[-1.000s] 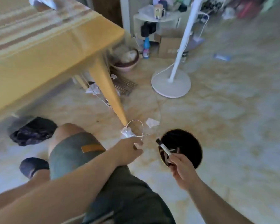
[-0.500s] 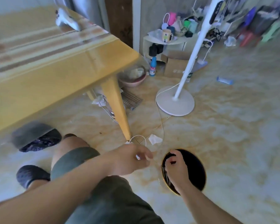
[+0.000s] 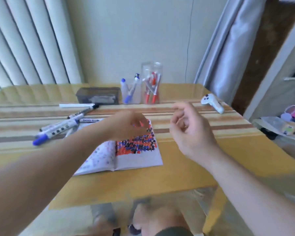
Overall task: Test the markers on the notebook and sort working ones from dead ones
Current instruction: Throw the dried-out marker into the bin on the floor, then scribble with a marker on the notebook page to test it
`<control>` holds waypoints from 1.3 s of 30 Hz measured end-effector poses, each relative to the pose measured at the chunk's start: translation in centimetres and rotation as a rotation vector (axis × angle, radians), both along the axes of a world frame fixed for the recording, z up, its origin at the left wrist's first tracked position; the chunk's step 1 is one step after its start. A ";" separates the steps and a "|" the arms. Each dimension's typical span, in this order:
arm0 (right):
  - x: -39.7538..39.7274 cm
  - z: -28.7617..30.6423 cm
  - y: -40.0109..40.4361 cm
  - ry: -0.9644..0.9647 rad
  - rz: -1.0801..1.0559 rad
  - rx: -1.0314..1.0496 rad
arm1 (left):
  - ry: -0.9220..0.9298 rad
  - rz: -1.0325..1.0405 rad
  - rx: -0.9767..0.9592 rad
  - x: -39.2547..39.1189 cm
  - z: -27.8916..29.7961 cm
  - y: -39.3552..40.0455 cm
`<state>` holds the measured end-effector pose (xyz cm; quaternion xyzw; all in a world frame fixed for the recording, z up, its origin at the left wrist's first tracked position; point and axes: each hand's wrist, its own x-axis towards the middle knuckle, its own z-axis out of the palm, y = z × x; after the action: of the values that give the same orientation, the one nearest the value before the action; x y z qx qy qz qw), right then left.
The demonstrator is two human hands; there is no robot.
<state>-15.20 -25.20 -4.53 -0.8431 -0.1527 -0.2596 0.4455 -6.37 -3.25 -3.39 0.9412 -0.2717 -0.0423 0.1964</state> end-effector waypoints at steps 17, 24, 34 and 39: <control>21.8 -2.5 16.2 0.580 0.265 -0.745 | -0.248 -0.008 -0.072 3.6 -6.3 6.5; 19.5 -0.3 9.1 0.362 0.026 -0.603 | -0.189 0.044 -0.207 4.3 -6.4 6.7; 13.9 -3.3 7.8 0.379 0.415 0.213 | -0.158 0.091 -0.421 4.2 -6.2 6.9; 13.6 -3.4 7.2 0.561 0.611 0.307 | -0.277 0.022 -0.405 3.8 -6.4 6.5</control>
<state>-1.63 -17.97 -7.92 -0.7213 -0.2276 0.1033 0.6460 -2.58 3.29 -9.83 0.8823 -0.2889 0.1444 0.3423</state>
